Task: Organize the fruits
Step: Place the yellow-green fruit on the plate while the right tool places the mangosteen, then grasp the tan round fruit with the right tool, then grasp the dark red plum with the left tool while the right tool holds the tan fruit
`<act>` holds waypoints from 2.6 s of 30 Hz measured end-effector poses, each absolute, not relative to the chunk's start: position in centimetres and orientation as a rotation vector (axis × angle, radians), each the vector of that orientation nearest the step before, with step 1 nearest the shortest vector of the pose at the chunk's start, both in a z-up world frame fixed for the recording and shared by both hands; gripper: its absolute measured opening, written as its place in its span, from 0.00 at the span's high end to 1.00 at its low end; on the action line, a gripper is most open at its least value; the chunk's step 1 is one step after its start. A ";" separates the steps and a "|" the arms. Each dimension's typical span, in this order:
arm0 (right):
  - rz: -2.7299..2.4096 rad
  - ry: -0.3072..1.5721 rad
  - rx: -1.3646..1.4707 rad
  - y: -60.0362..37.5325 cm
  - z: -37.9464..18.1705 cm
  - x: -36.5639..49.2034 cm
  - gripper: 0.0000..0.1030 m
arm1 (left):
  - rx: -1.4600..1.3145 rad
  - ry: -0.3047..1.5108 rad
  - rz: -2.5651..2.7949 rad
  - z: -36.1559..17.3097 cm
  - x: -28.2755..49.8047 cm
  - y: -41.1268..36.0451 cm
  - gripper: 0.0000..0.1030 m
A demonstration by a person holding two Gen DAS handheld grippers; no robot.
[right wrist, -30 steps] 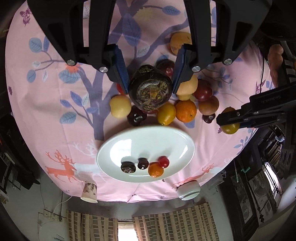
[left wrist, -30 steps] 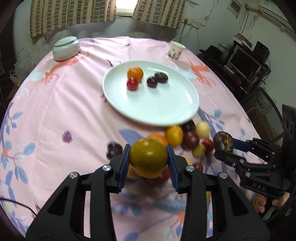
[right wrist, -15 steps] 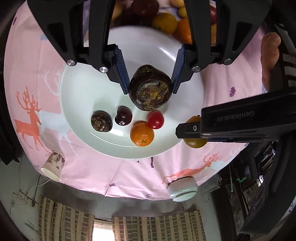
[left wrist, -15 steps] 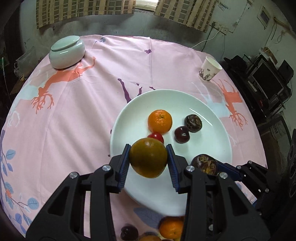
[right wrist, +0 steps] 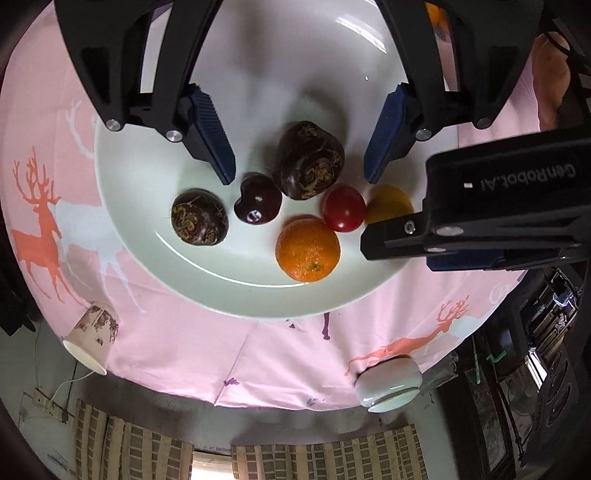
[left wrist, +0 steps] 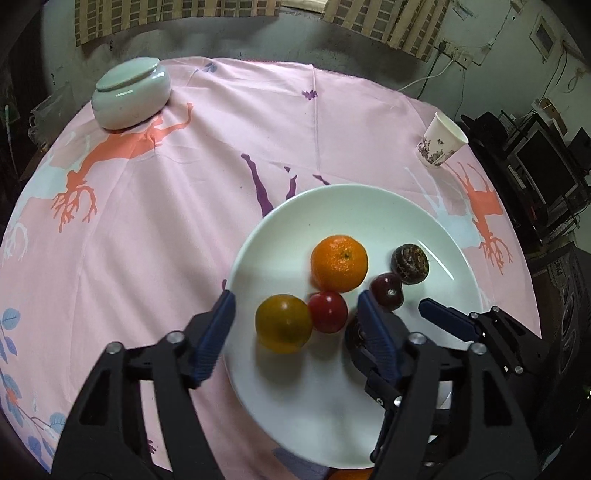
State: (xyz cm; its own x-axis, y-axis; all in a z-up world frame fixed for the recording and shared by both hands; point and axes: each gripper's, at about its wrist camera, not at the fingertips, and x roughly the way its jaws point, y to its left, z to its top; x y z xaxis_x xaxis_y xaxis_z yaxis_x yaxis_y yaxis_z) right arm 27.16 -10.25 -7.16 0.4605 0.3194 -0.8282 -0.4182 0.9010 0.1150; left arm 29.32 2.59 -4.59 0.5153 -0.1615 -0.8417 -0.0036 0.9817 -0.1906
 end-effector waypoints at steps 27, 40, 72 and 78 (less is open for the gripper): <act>0.481 0.911 -0.032 -17.0 -6.9 0.8 0.04 | -0.067 0.817 0.002 -5.4 1.5 5.7 0.10; 0.520 0.997 -0.004 -15.5 -9.4 1.6 0.36 | -0.090 0.873 -0.012 -6.4 1.0 5.9 0.10; 0.480 1.022 0.115 -19.4 -9.4 0.9 0.61 | -0.017 1.054 -0.137 -10.7 10.7 0.9 0.78; 0.465 1.019 0.114 -19.5 -9.2 0.2 0.61 | -0.001 1.067 -0.176 -10.6 11.3 1.7 0.74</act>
